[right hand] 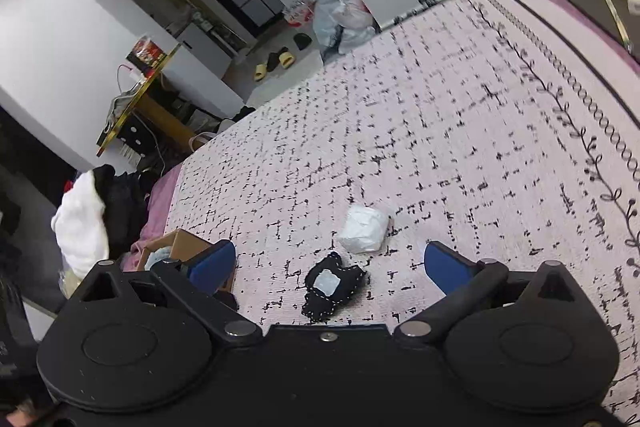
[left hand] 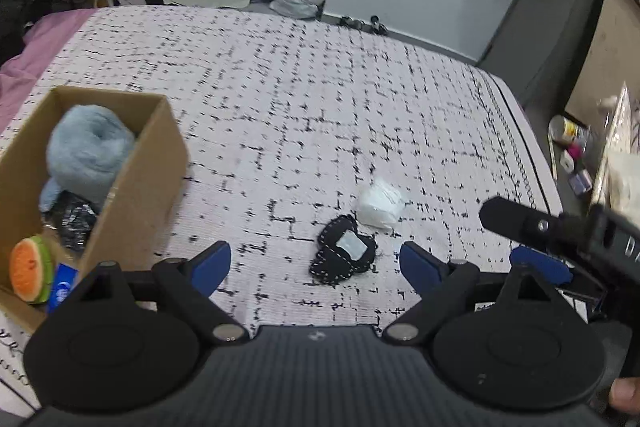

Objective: Organize soft objects
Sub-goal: 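Move both tools from the box to the black glove and white tissue bundle, then grasp the black glove with the left tool while the right tool grasps the white tissue bundle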

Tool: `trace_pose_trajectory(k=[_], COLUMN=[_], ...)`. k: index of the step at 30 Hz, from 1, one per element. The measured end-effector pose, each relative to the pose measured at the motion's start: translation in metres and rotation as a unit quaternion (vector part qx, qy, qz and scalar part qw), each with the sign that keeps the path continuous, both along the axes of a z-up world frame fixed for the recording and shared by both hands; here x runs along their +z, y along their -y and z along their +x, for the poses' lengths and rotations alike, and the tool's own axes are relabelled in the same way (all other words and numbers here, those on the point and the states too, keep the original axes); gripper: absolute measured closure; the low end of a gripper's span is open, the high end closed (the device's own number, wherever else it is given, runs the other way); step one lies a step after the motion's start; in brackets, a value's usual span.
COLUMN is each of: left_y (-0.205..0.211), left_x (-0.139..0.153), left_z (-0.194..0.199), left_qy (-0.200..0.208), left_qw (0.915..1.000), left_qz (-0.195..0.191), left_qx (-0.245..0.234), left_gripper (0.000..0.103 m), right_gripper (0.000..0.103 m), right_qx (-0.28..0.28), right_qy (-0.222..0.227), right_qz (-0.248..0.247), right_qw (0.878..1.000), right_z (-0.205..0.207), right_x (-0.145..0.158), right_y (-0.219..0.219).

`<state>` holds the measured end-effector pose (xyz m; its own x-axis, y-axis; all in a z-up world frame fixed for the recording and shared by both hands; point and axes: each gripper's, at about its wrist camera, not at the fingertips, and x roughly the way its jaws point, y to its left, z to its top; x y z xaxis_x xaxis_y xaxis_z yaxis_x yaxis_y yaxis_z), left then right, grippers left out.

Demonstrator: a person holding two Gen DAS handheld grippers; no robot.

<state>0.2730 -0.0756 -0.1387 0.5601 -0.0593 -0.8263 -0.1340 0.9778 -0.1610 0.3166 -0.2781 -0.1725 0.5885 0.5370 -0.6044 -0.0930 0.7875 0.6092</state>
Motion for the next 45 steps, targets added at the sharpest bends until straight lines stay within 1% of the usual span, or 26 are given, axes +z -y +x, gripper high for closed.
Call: trace_pose_trajectory(k=[5,7,9,14,18,20,22,24,25,27,29,30,32,34,35,36,38,41,43,44,45], left_y=[0.009,0.011,0.014,0.019,0.021,0.02,0.02,0.019,0.019,0.017,0.013,0.011,0.005,0.0,-0.003,-0.007,-0.014,-0.021,-0.025,-0.026,-0.028], left_x=[-0.024,-0.031,-0.039,-0.055,-0.066,-0.073,-0.079,-0.083,-0.085,-0.085,-0.085,-0.085,-0.083,-0.079,-0.077,-0.075,-0.071,-0.06,-0.048,-0.042,-0.035], left_z=[0.014,0.018,0.023,0.038,0.051,0.056,0.06,0.063,0.064,0.067,0.071,0.073,0.075,0.074,0.074,0.073,0.072,0.069,0.066,0.064,0.062], left_qy=[-0.02,-0.025,-0.03,-0.036,-0.042,-0.049,-0.054,-0.059,-0.06,-0.057,-0.06,-0.062,-0.067,-0.064,-0.062,-0.061,-0.062,-0.059,-0.052,-0.047,-0.041], left_qw=[0.9997,0.9996,0.9995,0.9992,0.9987,0.9982,0.9978,0.9973,0.9971,0.9972,0.997,0.9966,0.9957,0.9963,0.9966,0.9967,0.9968,0.9973,0.9977,0.9979,0.9981], left_qz=[-0.011,-0.011,-0.011,-0.014,-0.021,-0.028,-0.033,-0.039,-0.042,-0.044,-0.043,-0.049,-0.06,-0.053,-0.05,-0.049,-0.049,-0.041,-0.042,-0.042,-0.042], left_qx=[-0.001,-0.004,-0.006,-0.013,-0.018,-0.018,-0.019,-0.019,-0.018,-0.017,-0.022,-0.022,-0.021,-0.023,-0.021,-0.019,-0.015,-0.013,-0.015,-0.016,-0.017], left_gripper=[0.015,0.016,0.017,0.018,0.028,0.032,0.035,0.048,0.052,0.064,0.071,0.073,0.074,0.075,0.074,0.074,0.074,0.074,0.074,0.074,0.074], right_gripper=[0.002,0.003,0.008,0.011,0.012,0.015,0.016,0.016,0.016,0.016,0.016,0.017,0.018,0.019,0.021,0.025,0.03,0.032,0.046,0.059,0.059], right_qx=[-0.002,-0.002,0.001,0.0,0.002,-0.003,-0.003,0.0,0.004,0.01,0.015,0.018,0.022,0.028,0.03,0.029,0.027,0.033,0.041,0.043,0.044], right_qy=[-0.016,-0.03,-0.04,-0.06,-0.065,-0.066,-0.062,-0.062,-0.064,-0.065,-0.062,-0.061,-0.062,-0.064,-0.065,-0.066,-0.071,-0.072,-0.07,-0.072,-0.072], right_qz=[0.001,0.011,0.017,0.014,0.006,0.004,0.0,-0.005,-0.006,-0.01,-0.014,-0.014,-0.011,-0.012,-0.014,-0.018,-0.025,-0.027,-0.037,-0.041,-0.04], right_qw=[1.0,1.0,0.999,0.998,0.998,0.998,0.998,0.998,0.998,0.998,0.998,0.998,0.998,0.997,0.997,0.997,0.997,0.996,0.996,0.996,0.996], right_z=[0.014,0.021,0.027,0.038,0.045,0.049,0.052,0.056,0.058,0.062,0.068,0.071,0.076,0.079,0.079,0.079,0.081,0.079,0.078,0.077,0.076], right_x=[-0.015,-0.022,-0.029,-0.042,-0.05,-0.053,-0.056,-0.06,-0.061,-0.063,-0.065,-0.066,-0.067,-0.069,-0.07,-0.071,-0.075,-0.079,-0.081,-0.081,-0.081], right_y=[0.0,0.0,-0.001,-0.002,-0.004,-0.004,-0.006,-0.009,-0.011,-0.016,-0.023,-0.027,-0.032,-0.037,-0.039,-0.04,-0.042,-0.047,-0.052,-0.053,-0.052])
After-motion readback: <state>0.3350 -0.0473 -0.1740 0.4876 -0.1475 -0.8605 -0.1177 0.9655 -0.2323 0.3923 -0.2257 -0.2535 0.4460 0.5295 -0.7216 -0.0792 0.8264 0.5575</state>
